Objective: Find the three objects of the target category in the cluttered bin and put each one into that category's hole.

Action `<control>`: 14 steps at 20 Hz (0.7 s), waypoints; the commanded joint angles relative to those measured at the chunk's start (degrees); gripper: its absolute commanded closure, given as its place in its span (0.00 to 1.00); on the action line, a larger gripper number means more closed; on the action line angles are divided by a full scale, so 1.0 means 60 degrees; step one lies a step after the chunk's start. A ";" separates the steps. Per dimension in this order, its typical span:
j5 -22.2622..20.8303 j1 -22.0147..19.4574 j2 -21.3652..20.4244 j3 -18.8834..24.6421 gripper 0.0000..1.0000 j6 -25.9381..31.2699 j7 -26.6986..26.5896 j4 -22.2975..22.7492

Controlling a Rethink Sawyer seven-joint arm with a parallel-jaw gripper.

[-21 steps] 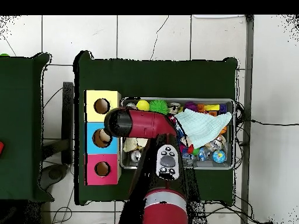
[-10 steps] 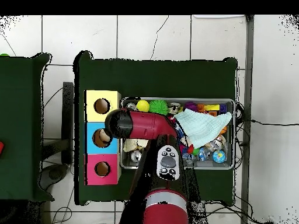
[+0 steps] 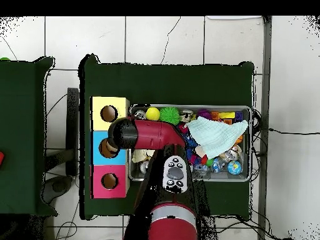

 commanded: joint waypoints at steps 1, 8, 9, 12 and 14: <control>0.0123 -0.0143 0.0286 0.0847 0.00 0.0045 0.1371 0.1053; -0.0088 -0.0389 0.0420 0.0977 0.00 -0.0364 0.1141 0.1204; -0.0124 -0.0480 0.0401 0.1049 0.00 -0.0458 0.1079 0.1291; -0.0274 -0.0618 0.0472 0.1095 0.00 -0.0599 0.0946 0.1330; -0.0405 -0.0725 0.0487 0.1134 0.00 -0.0801 0.0873 0.1443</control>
